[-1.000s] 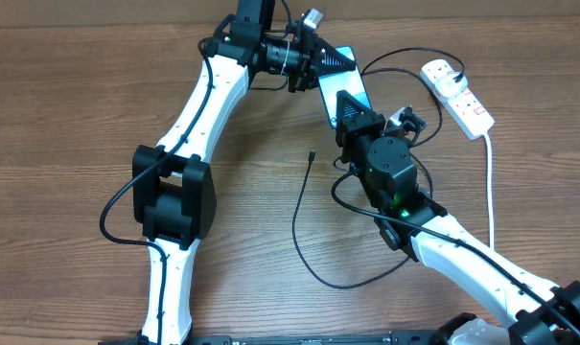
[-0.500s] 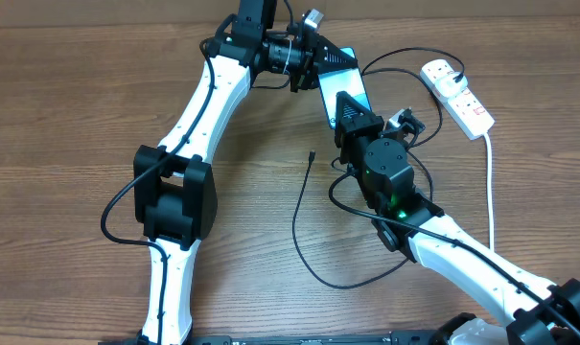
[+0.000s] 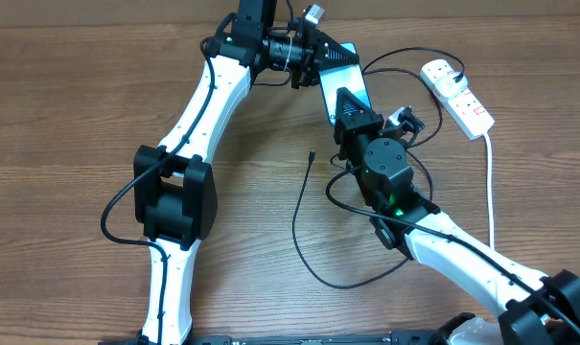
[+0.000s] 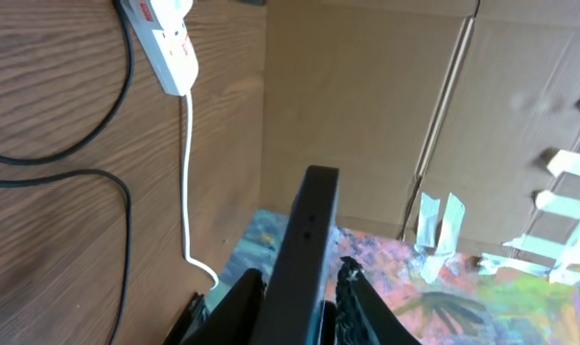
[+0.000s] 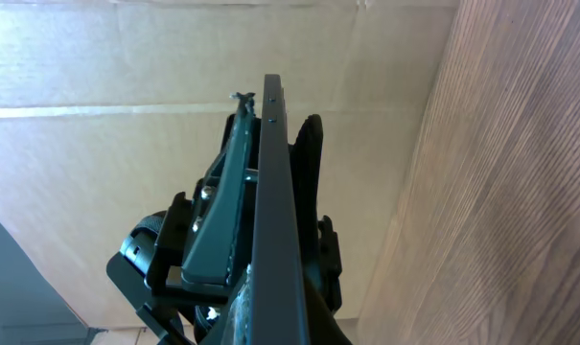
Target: Plug charger to phone and switch on socket
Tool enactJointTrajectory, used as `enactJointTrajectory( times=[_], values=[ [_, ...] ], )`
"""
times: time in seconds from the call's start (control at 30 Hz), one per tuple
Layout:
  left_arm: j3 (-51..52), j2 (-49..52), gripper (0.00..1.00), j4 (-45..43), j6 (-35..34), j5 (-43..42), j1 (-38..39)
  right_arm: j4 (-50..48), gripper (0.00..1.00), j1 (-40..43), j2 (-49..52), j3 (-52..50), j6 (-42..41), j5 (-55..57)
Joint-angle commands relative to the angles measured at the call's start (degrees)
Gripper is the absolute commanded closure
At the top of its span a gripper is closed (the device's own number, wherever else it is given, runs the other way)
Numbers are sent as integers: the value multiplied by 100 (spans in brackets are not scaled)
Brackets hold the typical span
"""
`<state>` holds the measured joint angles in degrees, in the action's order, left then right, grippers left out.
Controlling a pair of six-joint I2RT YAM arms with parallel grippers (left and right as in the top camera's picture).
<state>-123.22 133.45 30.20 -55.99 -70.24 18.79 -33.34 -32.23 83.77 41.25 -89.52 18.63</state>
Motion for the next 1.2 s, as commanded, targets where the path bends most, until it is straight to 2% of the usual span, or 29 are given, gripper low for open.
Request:
enactJointTrajectory(
  times=[0.0, 0.1, 0.17, 0.47, 0.63, 0.8, 0.9, 0.93, 0.97, 1.03, 1.17],
  values=[
    [-107, -9, 81, -28, -133, -179, 208, 2, 96, -33, 247, 251, 120, -304],
    [-107, -9, 85, -31, -149, -66, 208, -4, 96, -68, 295, 278, 122, -369],
    [-107, -9, 96, -33, -164, 17, 190, 52, 96, -83, 295, 275, 122, -411],
    [-107, -9, 96, -442, -385, 446, 48, 155, 96, -83, 295, 275, 146, -824],
    [-107, -9, 96, -841, -387, 562, -46, 166, 60, -81, 293, 275, 474, -824],
    [-107, -7, 95, -817, -304, 581, -319, 164, 37, -52, 262, 275, 1198, -828],
    [-107, -7, 96, -820, -79, 474, -614, 199, 17, -42, 153, 275, 2081, -1091],
    [-105, -7, 96, -820, 221, 315, -811, 382, 3, -42, 66, 278, 2498, -1351],
    [-107, -9, 96, -817, 420, 197, -914, 577, 0, -42, 7, 278, 2669, -1471],
    [-107, -9, 96, -793, 730, -151, -1147, 1095, 0, -42, -101, 310, 2973, -1703],
    [-107, -9, 96, -769, 807, -828, -1558, 2586, 0, -42, -184, 658, 3689, -2048]
  ],
)
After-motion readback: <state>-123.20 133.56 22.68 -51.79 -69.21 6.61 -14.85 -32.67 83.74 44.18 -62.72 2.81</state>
